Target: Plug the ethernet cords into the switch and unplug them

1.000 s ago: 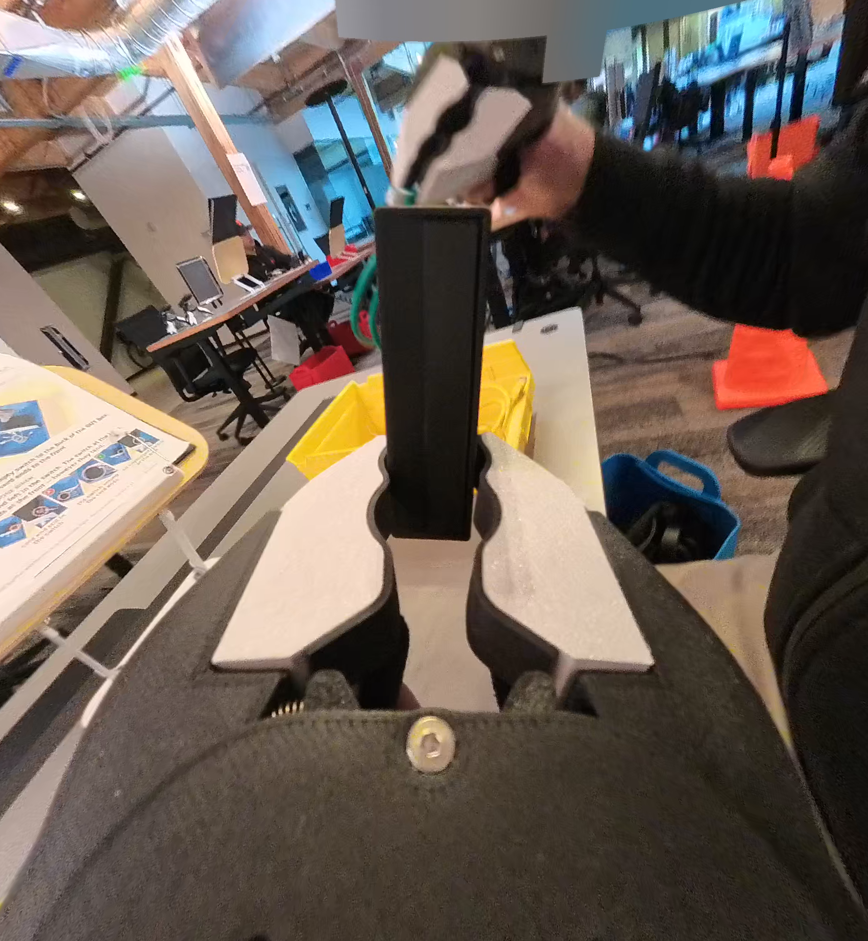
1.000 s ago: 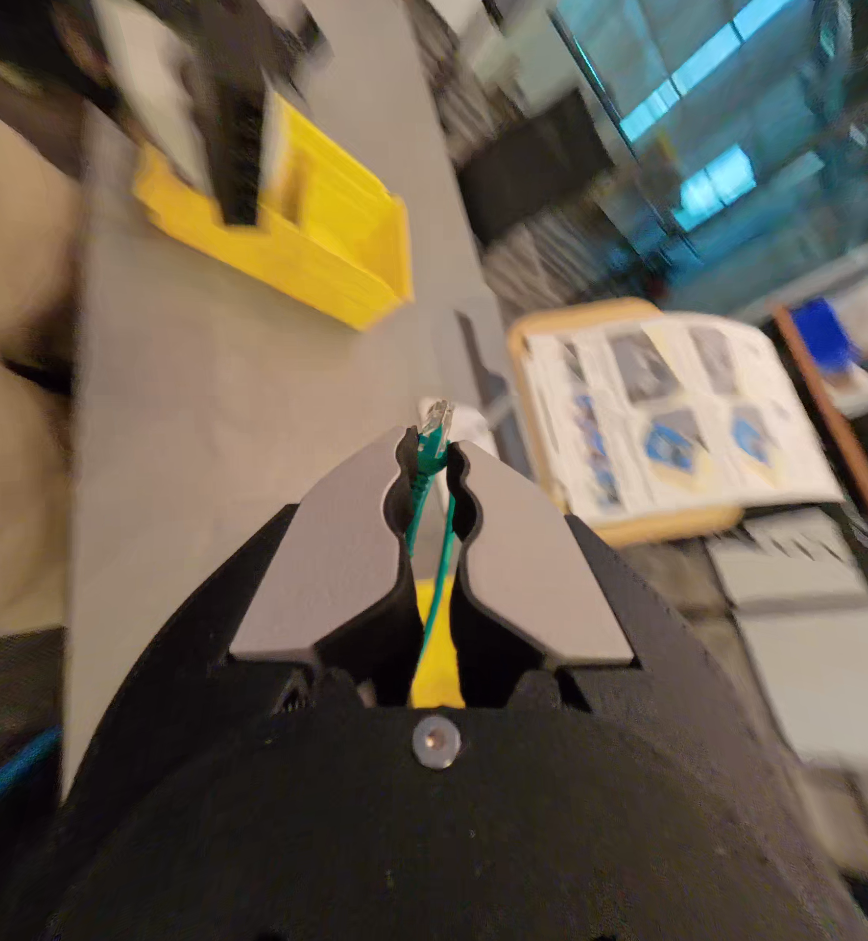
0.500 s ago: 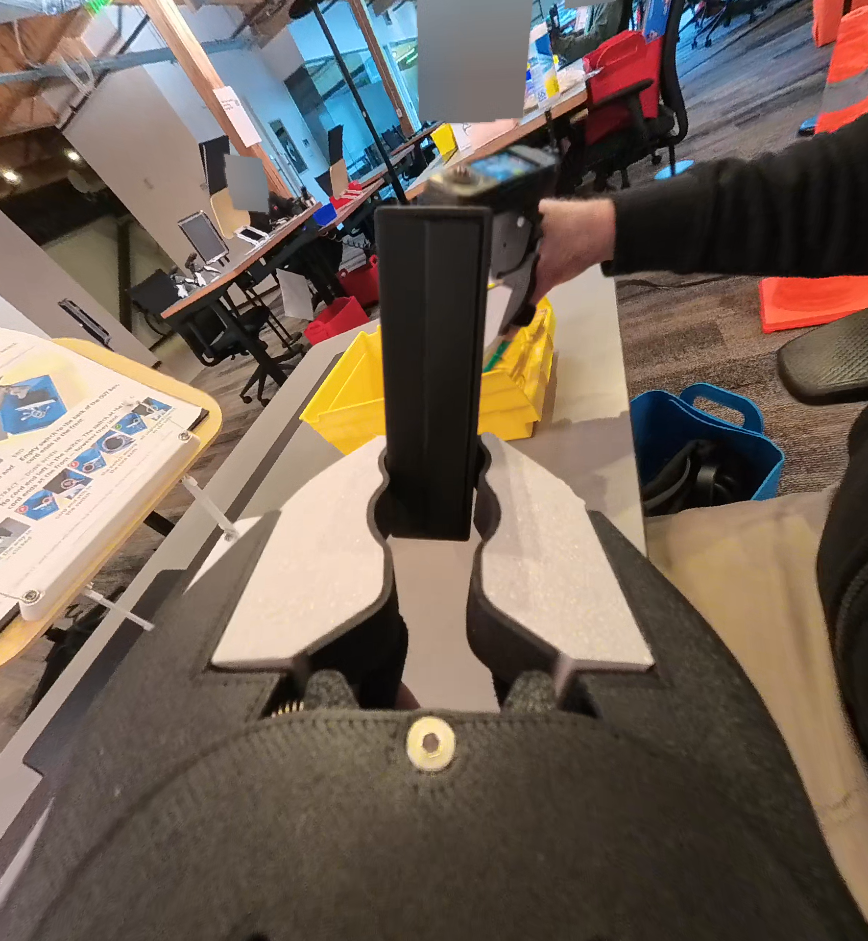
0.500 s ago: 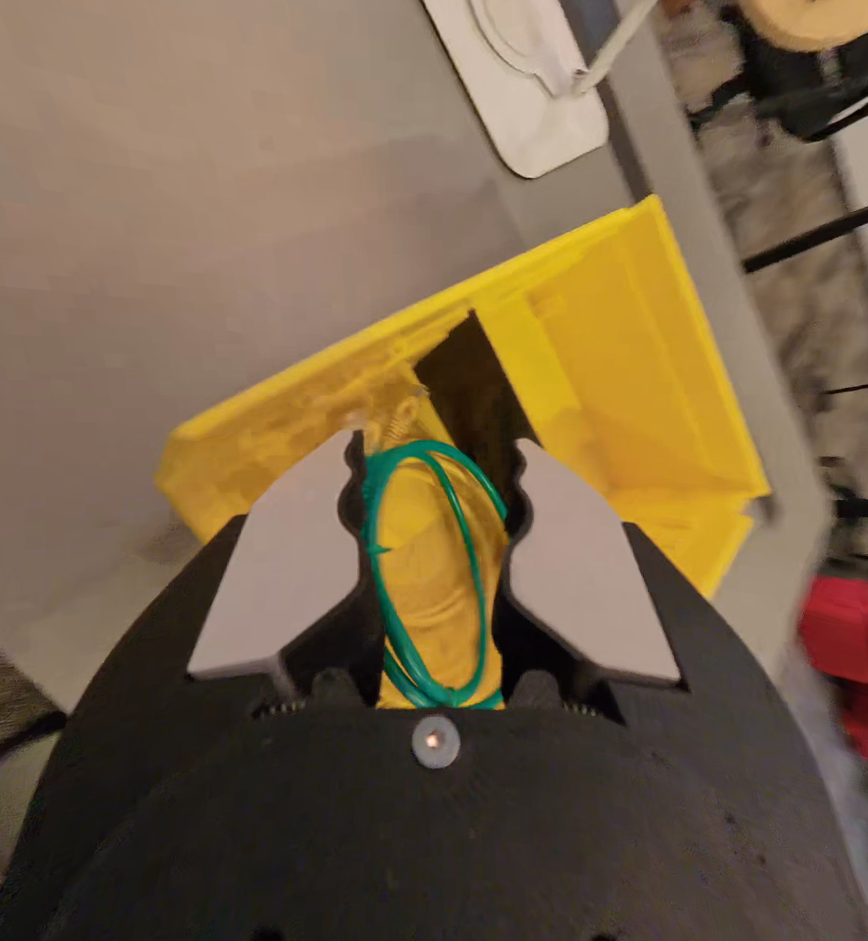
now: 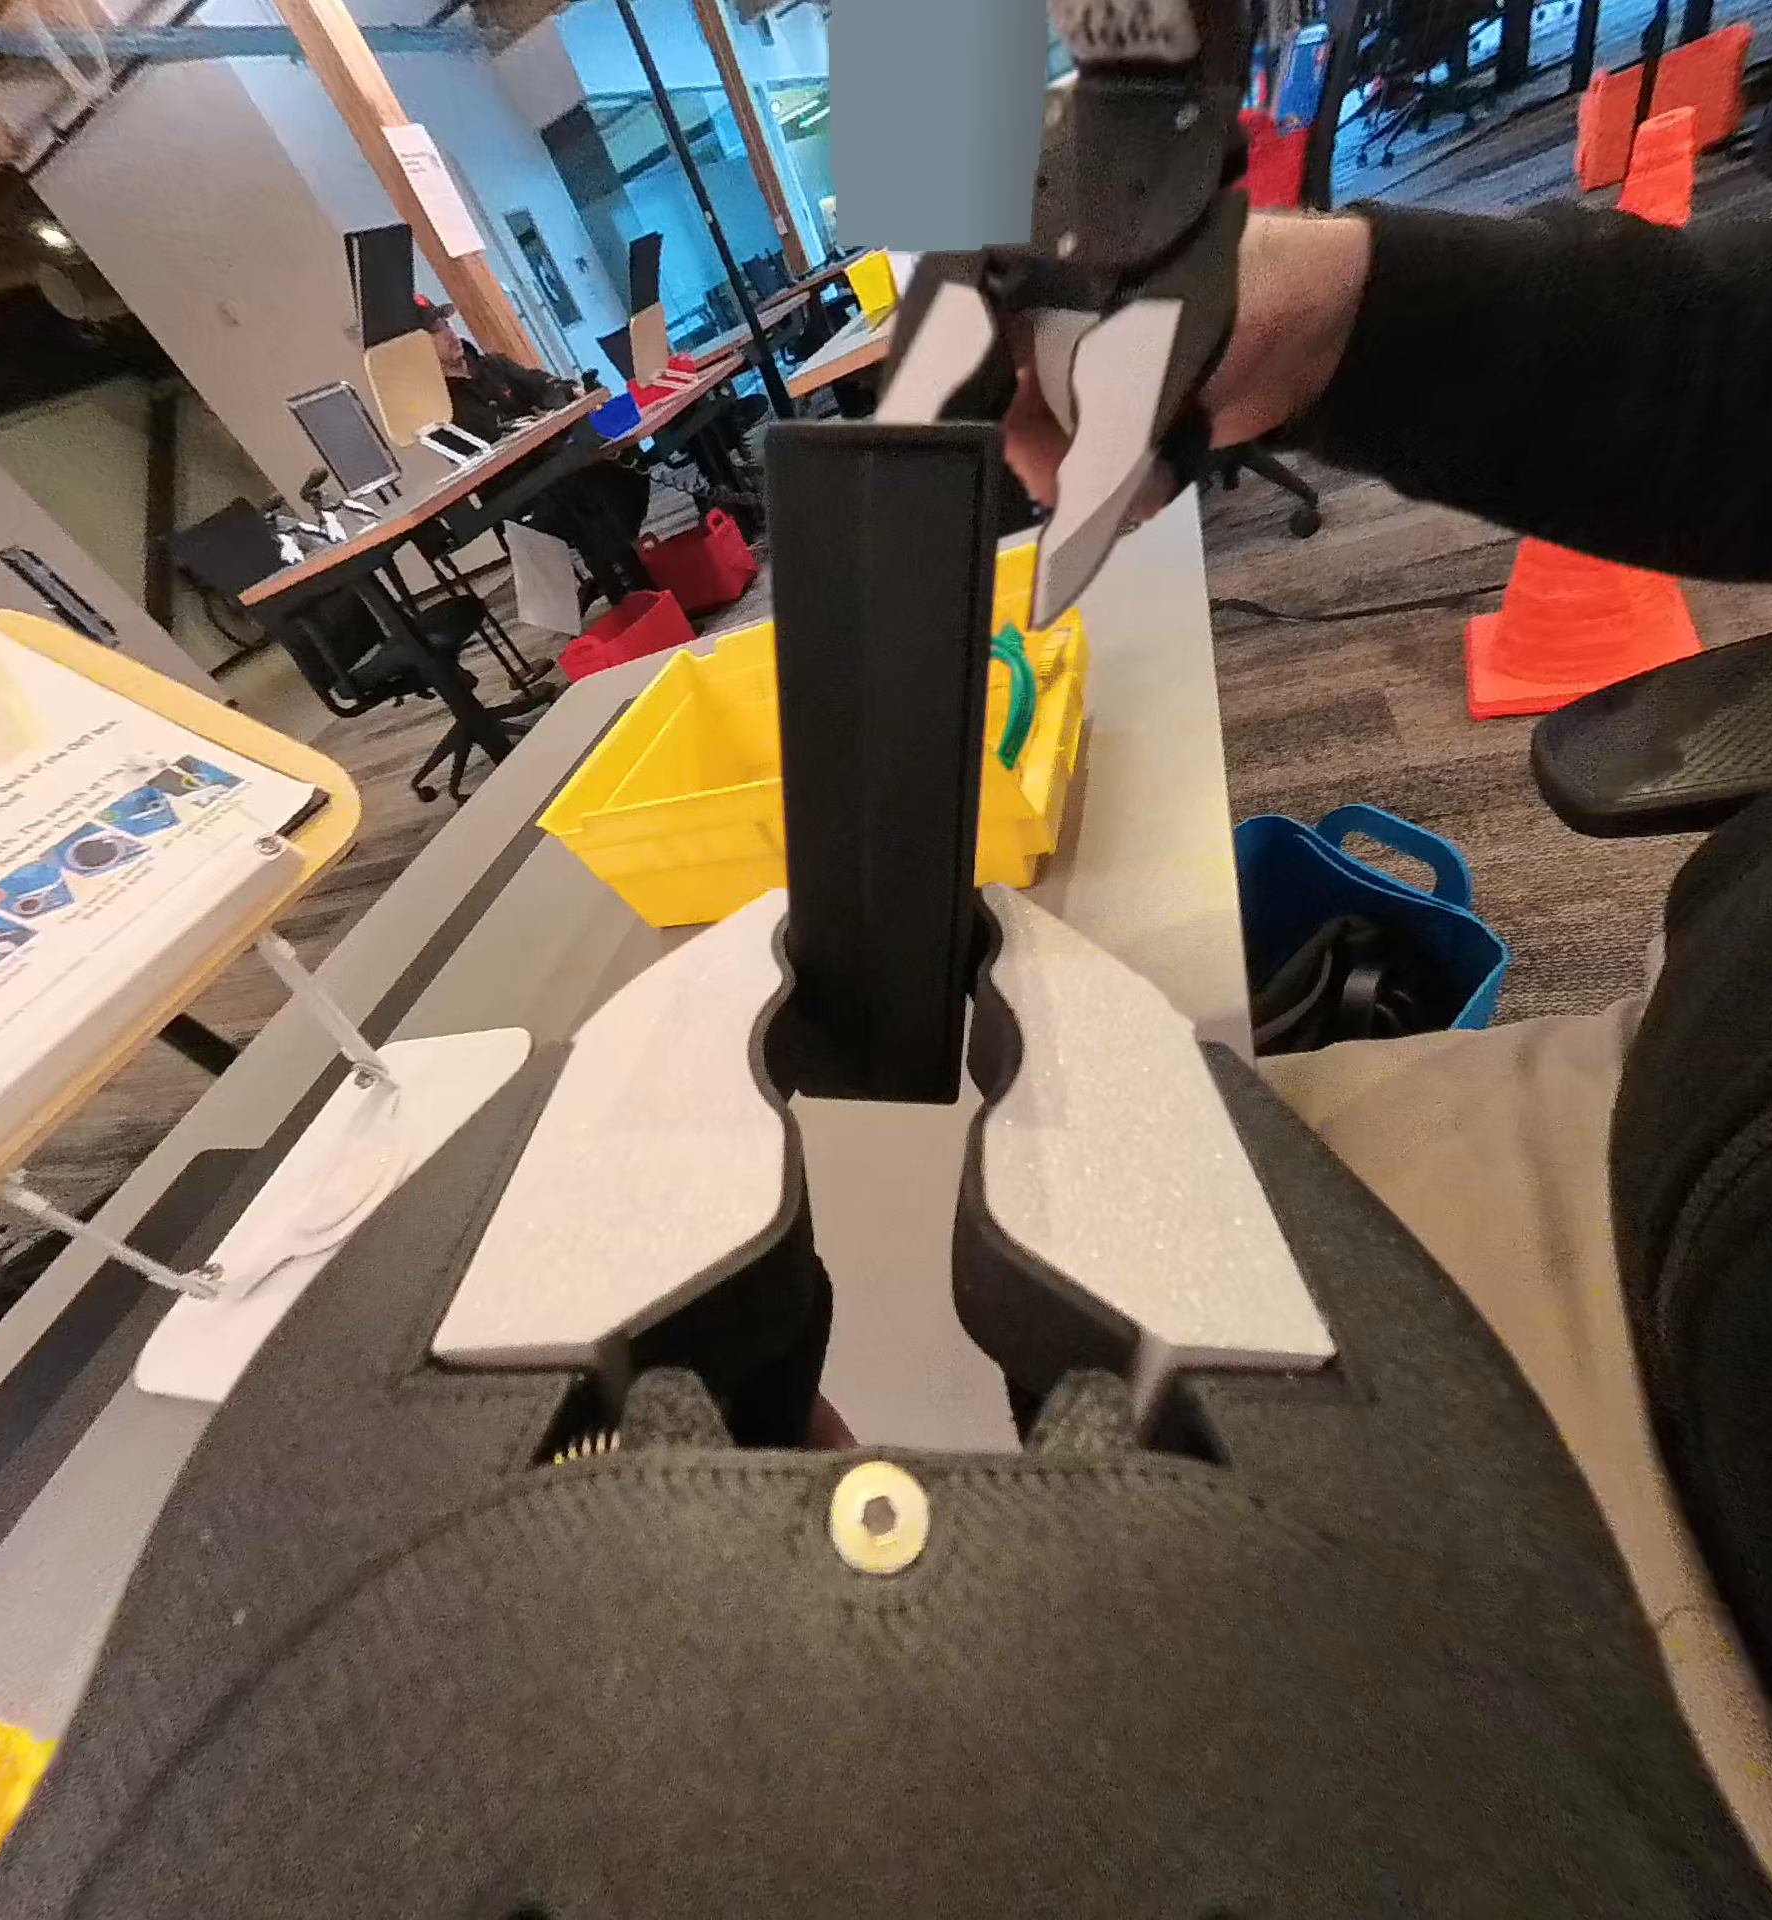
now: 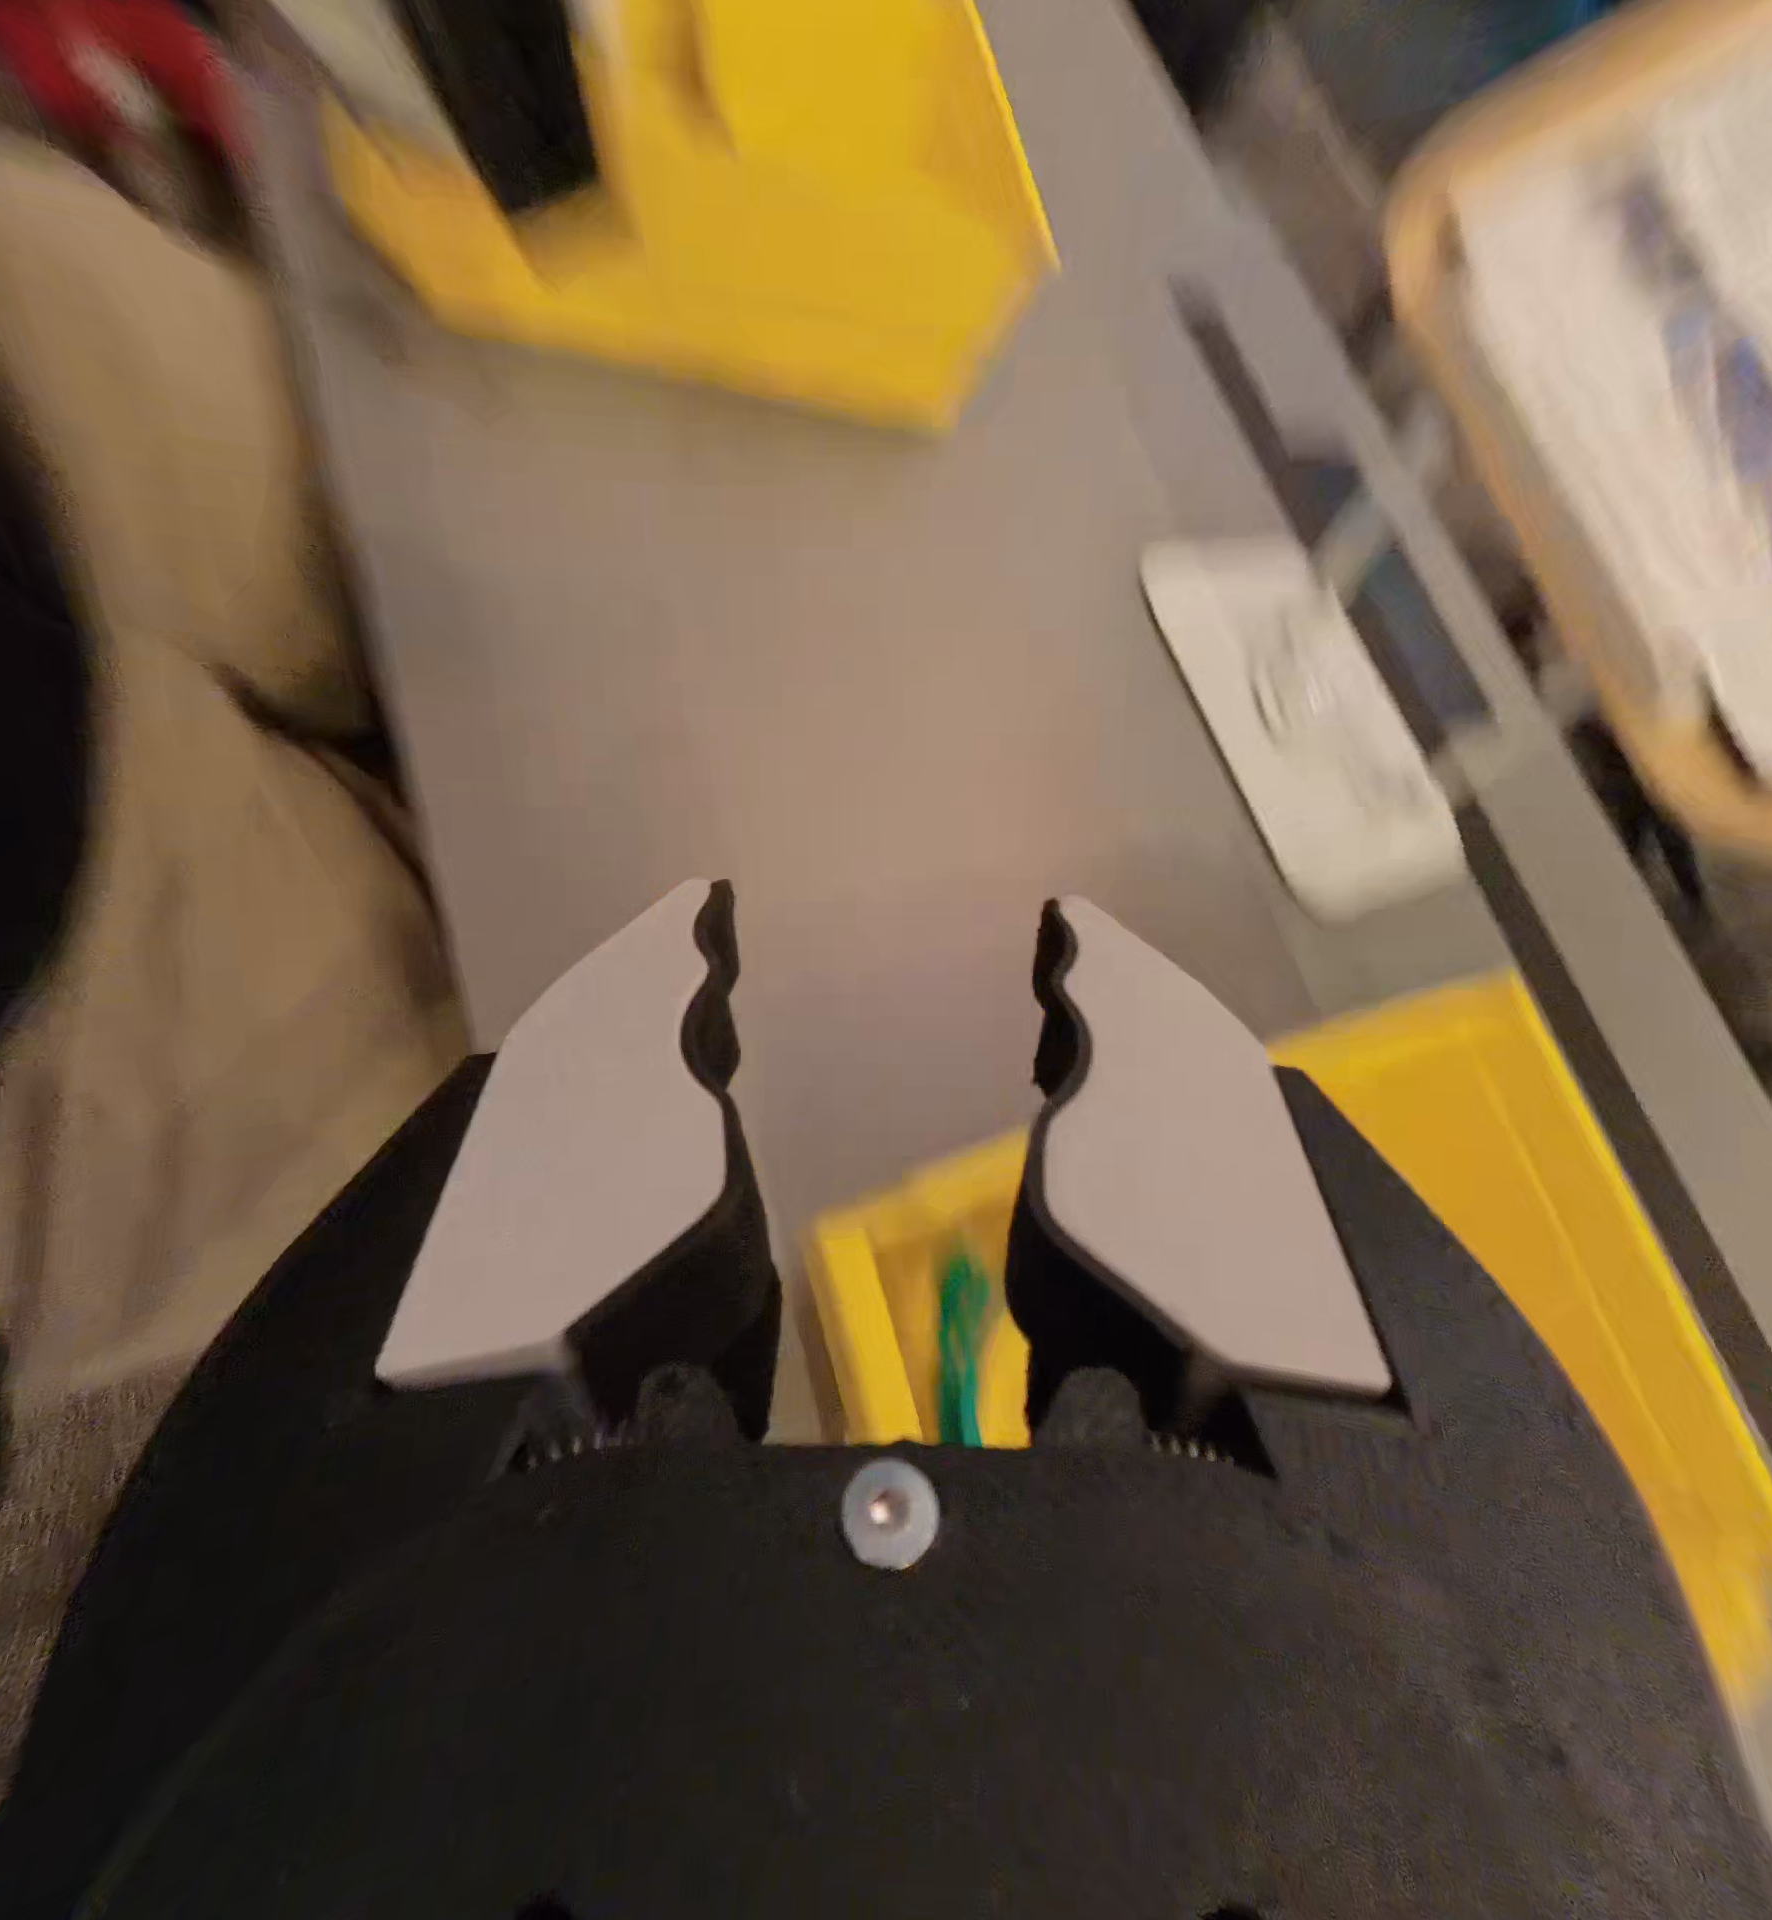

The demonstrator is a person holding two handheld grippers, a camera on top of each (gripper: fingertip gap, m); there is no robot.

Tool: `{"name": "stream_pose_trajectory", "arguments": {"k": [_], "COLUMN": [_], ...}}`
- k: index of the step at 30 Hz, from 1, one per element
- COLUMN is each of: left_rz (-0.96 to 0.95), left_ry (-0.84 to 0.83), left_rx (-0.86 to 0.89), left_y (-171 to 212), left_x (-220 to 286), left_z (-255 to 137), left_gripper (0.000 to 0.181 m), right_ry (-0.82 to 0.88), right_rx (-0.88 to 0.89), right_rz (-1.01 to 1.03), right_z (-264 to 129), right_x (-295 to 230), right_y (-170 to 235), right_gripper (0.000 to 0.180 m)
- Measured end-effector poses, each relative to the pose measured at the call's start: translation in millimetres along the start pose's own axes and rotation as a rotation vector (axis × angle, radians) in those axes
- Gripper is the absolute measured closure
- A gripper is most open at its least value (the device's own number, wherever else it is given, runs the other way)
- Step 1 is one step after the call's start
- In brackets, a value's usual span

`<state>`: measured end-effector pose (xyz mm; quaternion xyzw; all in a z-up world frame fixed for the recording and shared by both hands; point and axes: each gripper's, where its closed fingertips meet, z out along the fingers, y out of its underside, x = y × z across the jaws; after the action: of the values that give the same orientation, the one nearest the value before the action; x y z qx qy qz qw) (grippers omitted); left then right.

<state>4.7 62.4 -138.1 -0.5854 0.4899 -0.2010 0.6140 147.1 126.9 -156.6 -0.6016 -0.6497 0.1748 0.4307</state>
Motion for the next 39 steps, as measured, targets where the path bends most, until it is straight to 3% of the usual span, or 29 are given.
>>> {"name": "stream_pose_trajectory", "arguments": {"k": [1, 4, 6, 9, 12, 14, 15, 19, 22, 25, 29, 33, 35, 39], "left_rz": [0.002, 0.001, 0.001, 0.012, -0.002, 0.001, 0.007, 0.024, 0.025, 0.049, 0.093, 0.088, 0.091, 0.099], "left_ry": [0.01, 0.03, 0.048, 0.068, 0.045, -0.015, -0.028, -0.075, -0.123, -0.13, -0.138, -0.155, -0.159, -0.189], "left_rx": [0.003, 0.02, 0.038, 0.043, 0.064, 0.054, 0.038, -0.004, -0.011, -0.043, -0.09, -0.114, -0.127, -0.15], "left_y": [-1, -5, -8, -10, -14, -15, -15, -14, -14, -11, -8, -3, -1, 2], "left_x": [3, 13, 19, 25, 23, 11, 6, -11, -21, -23, -25, -32, -35, -45], "left_z": [2, 6, 7, 7, 6, 3, 0, -12, -15, -14, -17, -22, -24, -31], "left_gripper": [0.153, 0.153, 0.153, 0.153, 0.152, 0.135, 0.138, 0.172, 0.174, 0.173, 0.171, 0.17, 0.17, 0.167], "right_ry": [-0.072, -0.213, -0.25, -0.228, -0.247, -0.211, -0.167, 0.155, 0.257, 0.282, 0.21, 0.221, 0.215, 0.096], "right_rx": [0.117, 0.354, 0.419, 0.483, 0.467, 0.447, 0.424, 0.086, -0.268, -0.456, -0.706, -0.858, -0.9, -0.815], "right_rz": [-0.03, -0.102, -0.14, -0.251, -0.277, -0.265, -0.238, -0.184, -0.11, -0.04, 0.047, 0.063, 0.07, 0.169], "right_z": [7, 28, 42, 52, 48, 35, 27, -1, -6, 10, 43, 68, 76, 92], "right_x": [-20, -67, -84, -90, -92, -76, -58, 59, 137, 190, 212, 222, 222, 202], "right_y": [-33, -108, -134, -149, -150, -150, -146, -85, -6, 60, 144, 196, 210, 198], "right_gripper": [0.12, 0.111, 0.113, 0.149, 0.151, 0.15, 0.15, 0.151, 0.151, 0.15, 0.15, 0.15, 0.149, 0.119]}}
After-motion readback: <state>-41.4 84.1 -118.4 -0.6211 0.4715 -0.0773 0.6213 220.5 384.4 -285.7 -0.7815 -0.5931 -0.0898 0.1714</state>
